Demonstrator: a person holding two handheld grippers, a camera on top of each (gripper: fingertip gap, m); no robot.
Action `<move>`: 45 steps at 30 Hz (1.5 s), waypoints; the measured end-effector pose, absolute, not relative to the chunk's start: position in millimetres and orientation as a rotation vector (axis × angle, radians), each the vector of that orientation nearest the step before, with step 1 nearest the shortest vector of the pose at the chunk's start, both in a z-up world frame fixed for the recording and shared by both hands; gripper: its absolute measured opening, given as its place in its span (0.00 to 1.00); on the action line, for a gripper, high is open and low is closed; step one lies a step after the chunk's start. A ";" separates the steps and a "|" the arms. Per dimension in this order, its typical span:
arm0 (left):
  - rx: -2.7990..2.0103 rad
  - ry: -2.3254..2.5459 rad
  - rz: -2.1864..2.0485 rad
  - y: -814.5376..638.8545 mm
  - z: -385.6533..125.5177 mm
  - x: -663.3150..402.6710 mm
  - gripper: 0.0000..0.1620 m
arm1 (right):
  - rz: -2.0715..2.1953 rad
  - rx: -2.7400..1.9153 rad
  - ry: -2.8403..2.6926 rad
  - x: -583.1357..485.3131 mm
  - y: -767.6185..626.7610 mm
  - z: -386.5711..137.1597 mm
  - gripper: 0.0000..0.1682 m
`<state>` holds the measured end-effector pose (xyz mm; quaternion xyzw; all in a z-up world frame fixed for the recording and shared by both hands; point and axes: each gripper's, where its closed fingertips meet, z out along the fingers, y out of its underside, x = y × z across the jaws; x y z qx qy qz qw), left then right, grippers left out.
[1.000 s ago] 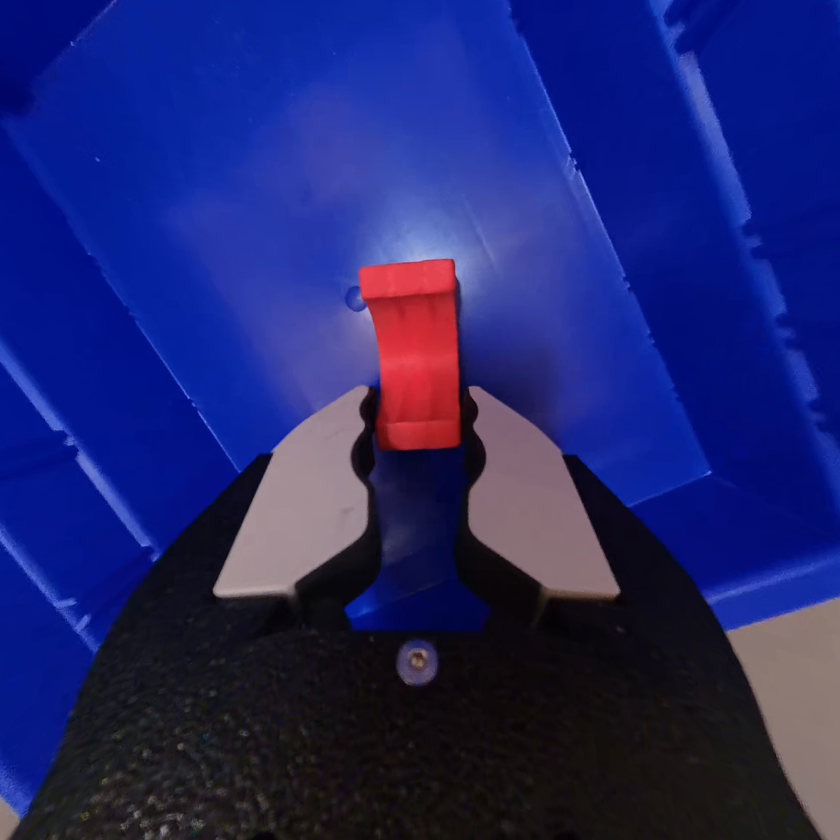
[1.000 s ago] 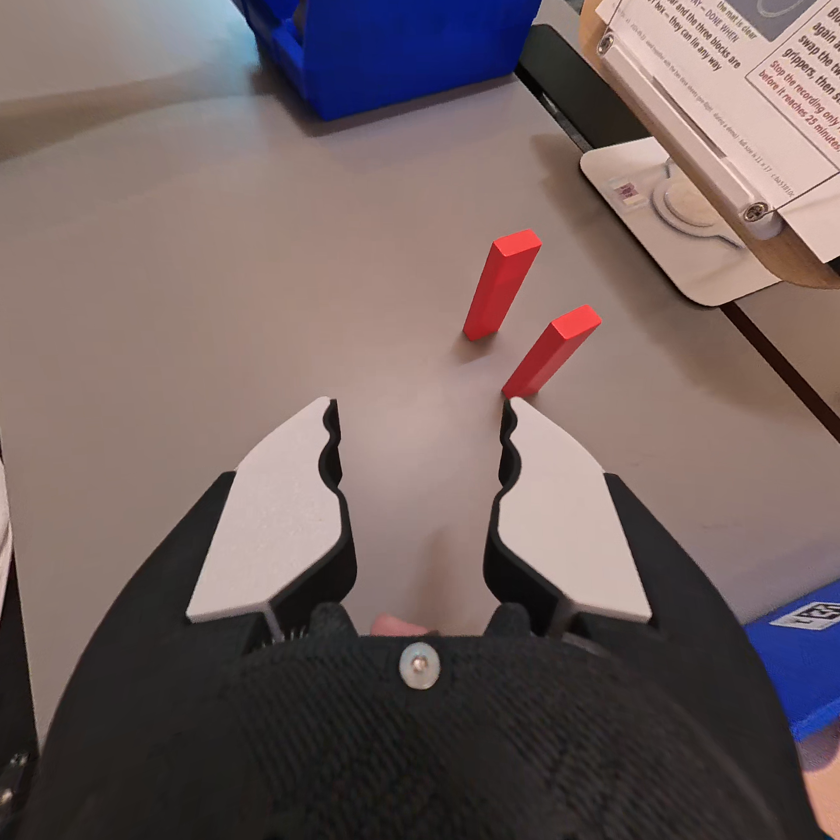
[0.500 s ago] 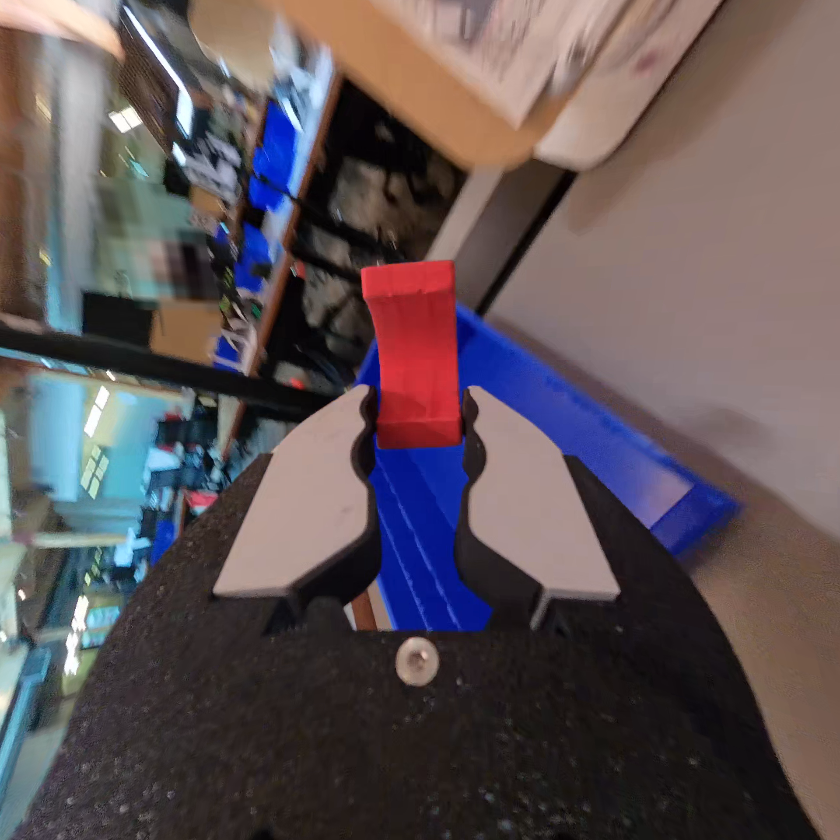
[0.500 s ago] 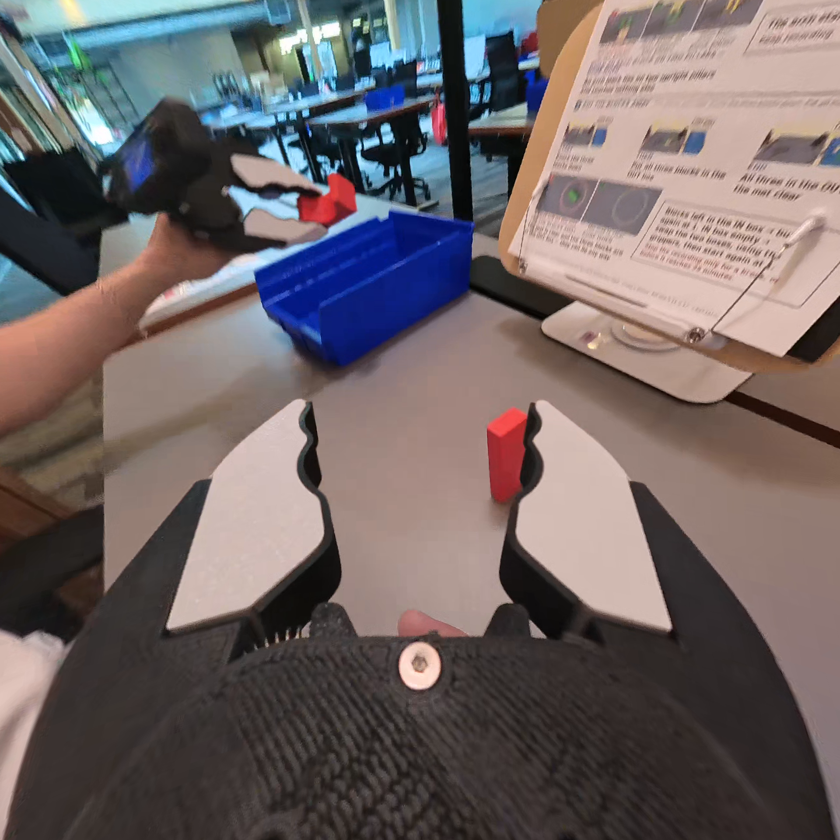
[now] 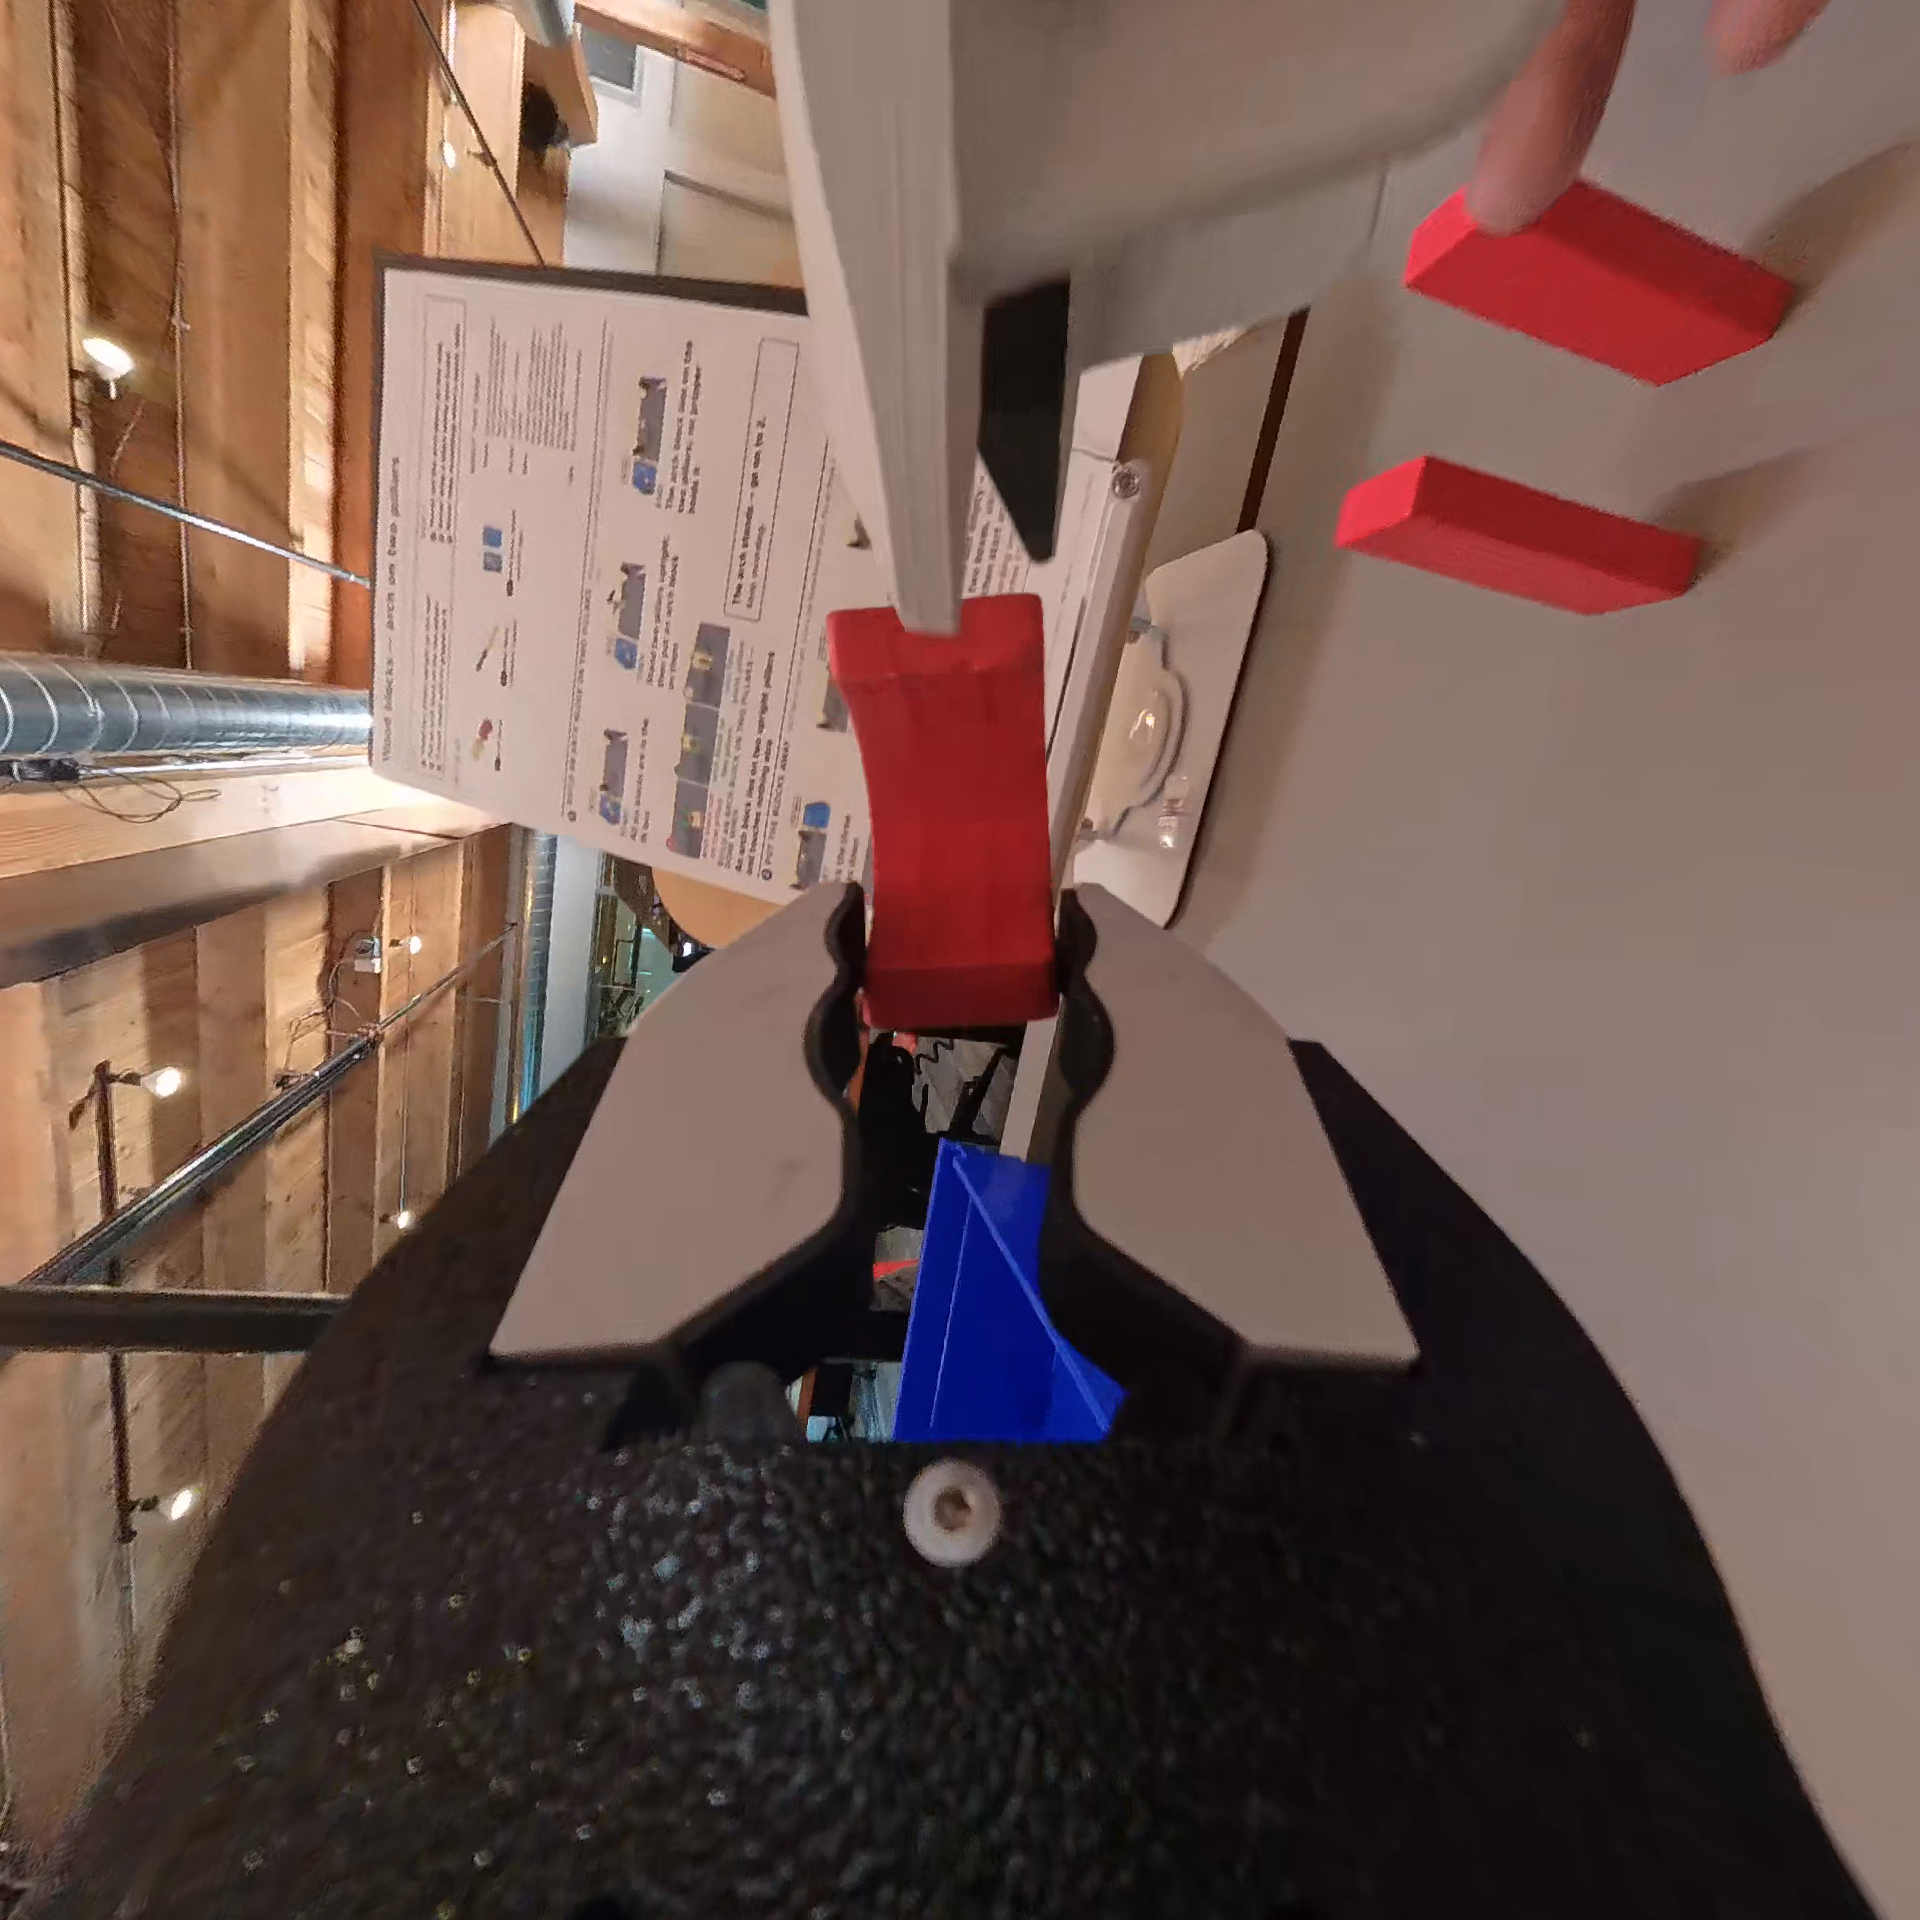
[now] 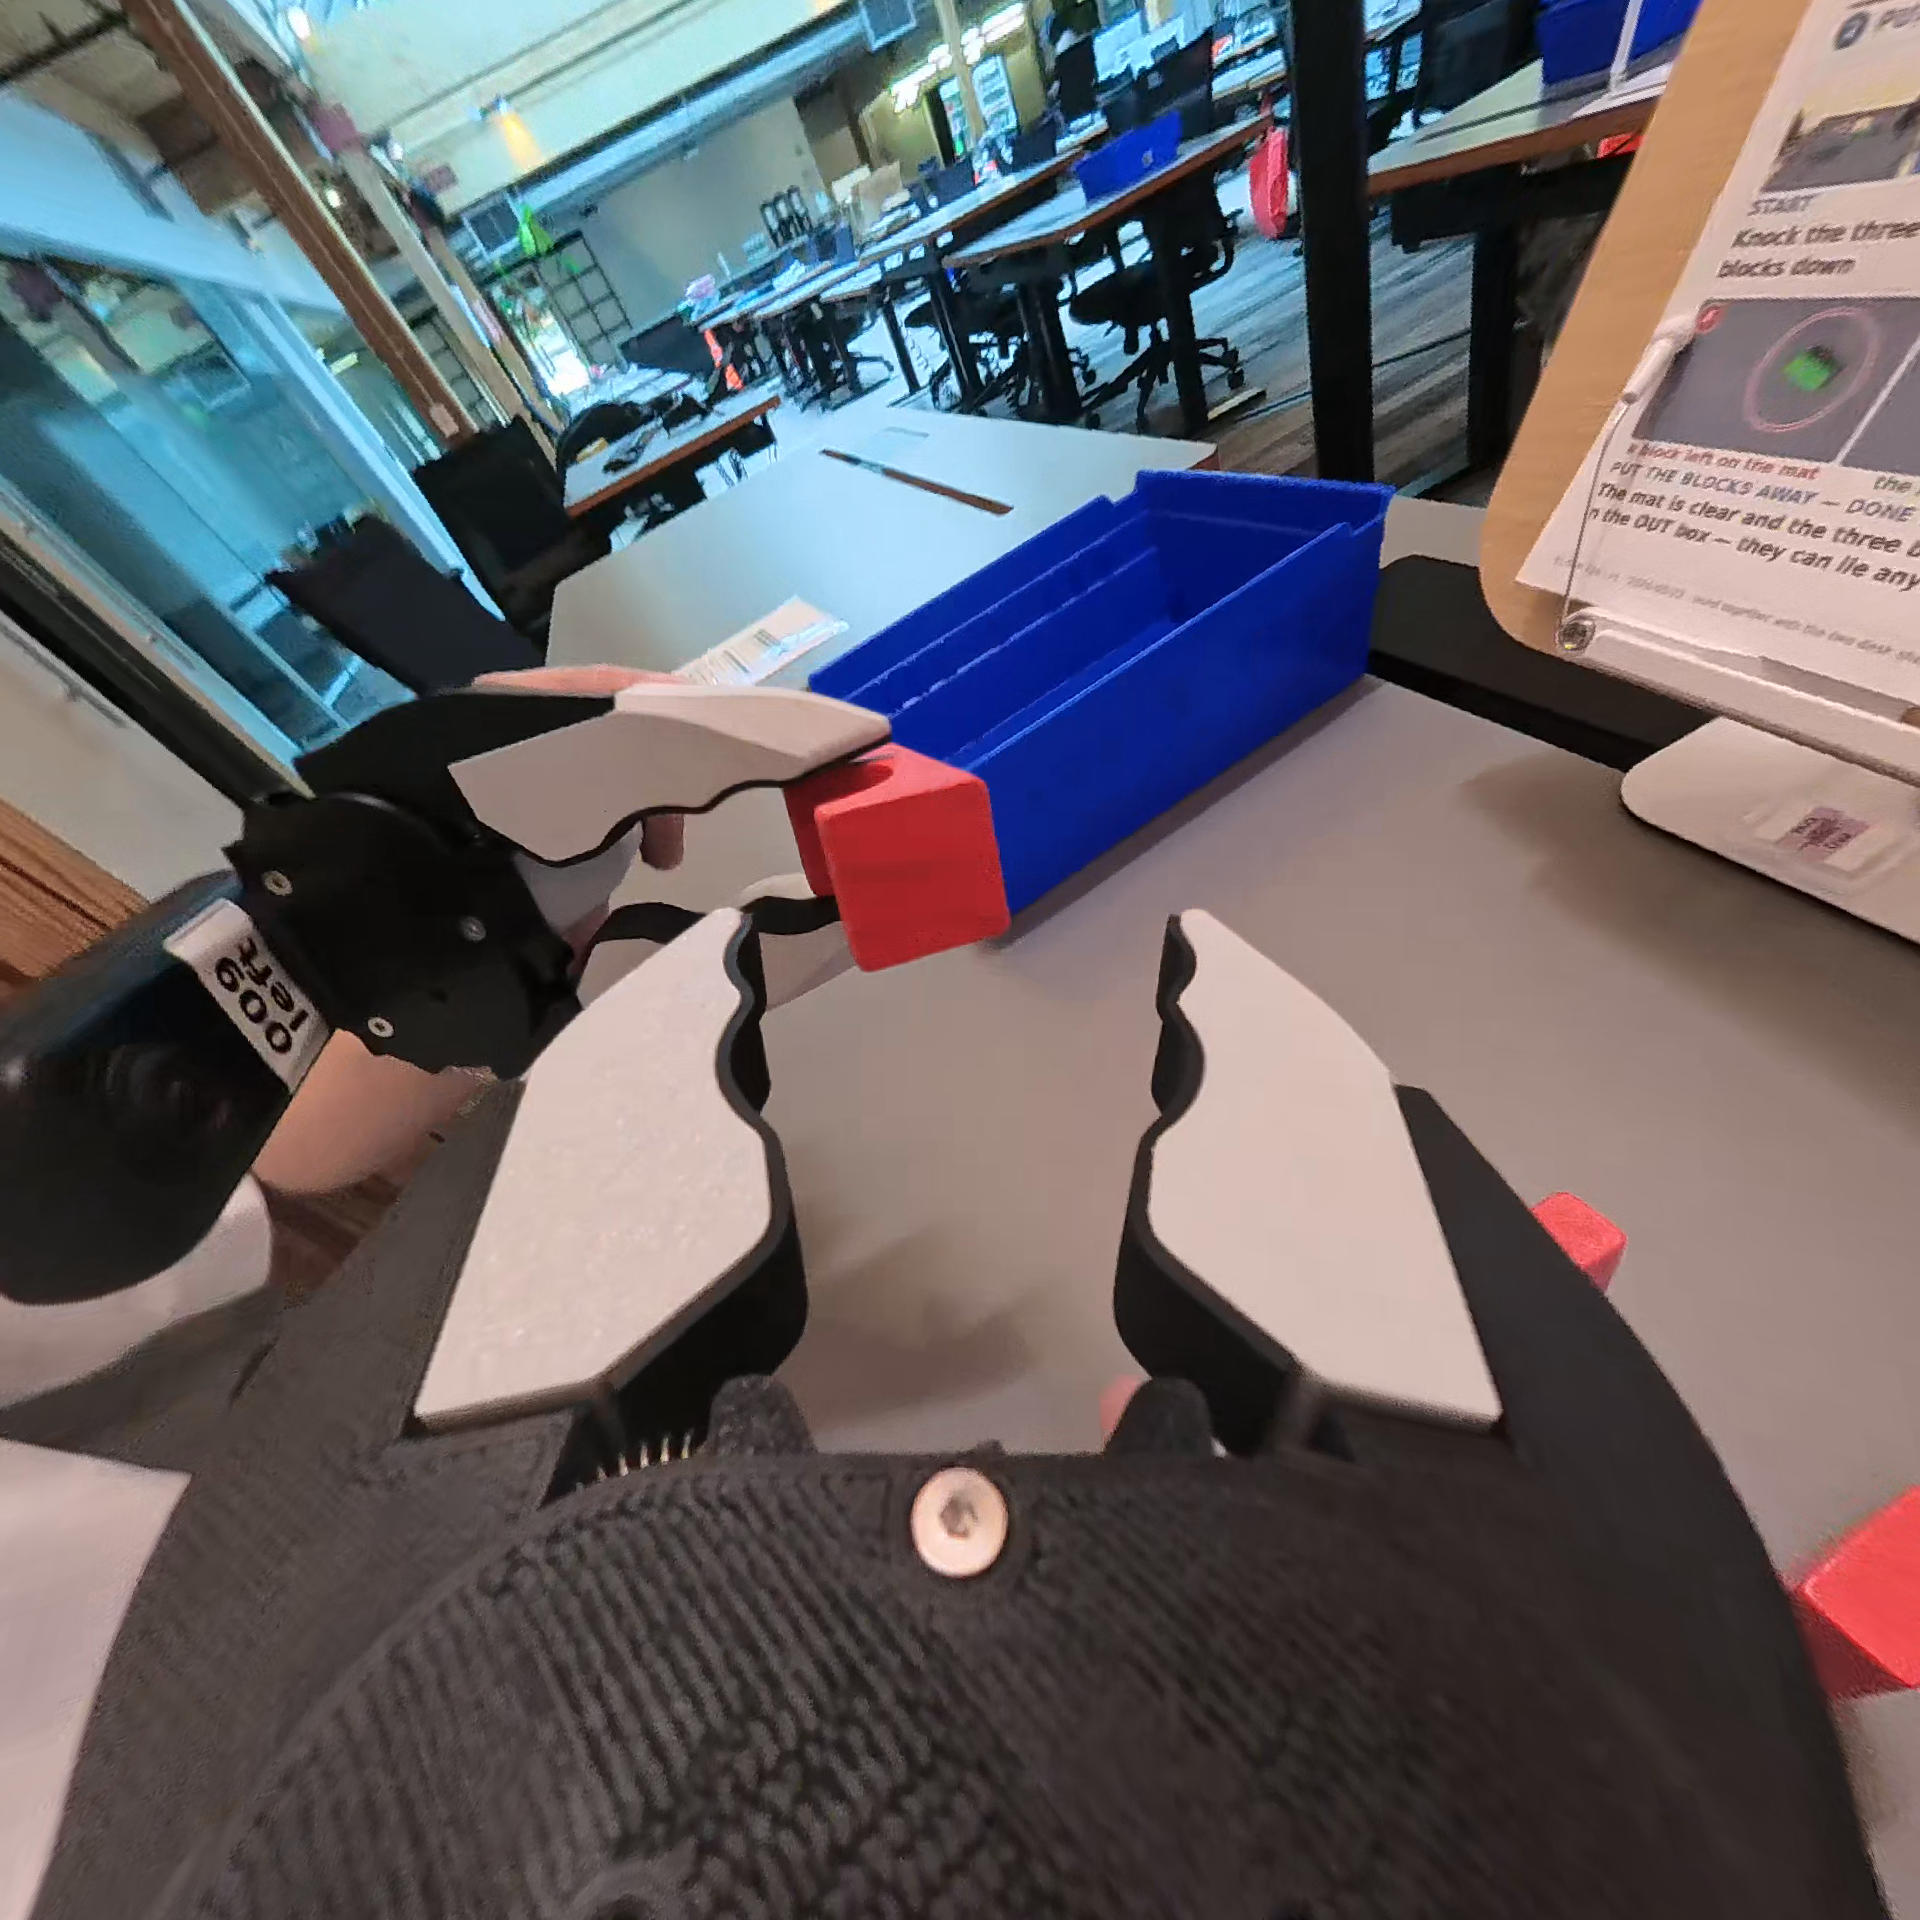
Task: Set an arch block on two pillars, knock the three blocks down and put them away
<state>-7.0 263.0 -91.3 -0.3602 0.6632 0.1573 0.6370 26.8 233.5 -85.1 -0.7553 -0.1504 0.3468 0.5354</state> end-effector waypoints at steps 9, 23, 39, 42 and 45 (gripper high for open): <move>-0.774 1.528 0.346 247.2 -92.4 2.4 0.21 | 0.637 -1.743 -0.515 21.9 230.8 -89.2 0.21; -0.666 1.542 0.253 223.3 -84.5 4.3 0.21 | 0.778 -1.583 -0.632 16.8 208.7 -80.0 0.20; -0.758 1.538 -0.057 209.6 -85.5 5.8 0.25 | 0.574 -1.516 -0.669 35.7 203.4 -78.5 0.20; -0.966 1.534 -0.494 200.6 -82.7 3.2 0.33 | 0.485 -1.441 -0.683 46.5 199.5 -70.3 0.20; -1.214 1.387 -1.099 193.5 -67.5 2.1 0.41 | 0.338 -1.344 -0.744 50.7 192.9 -65.3 0.20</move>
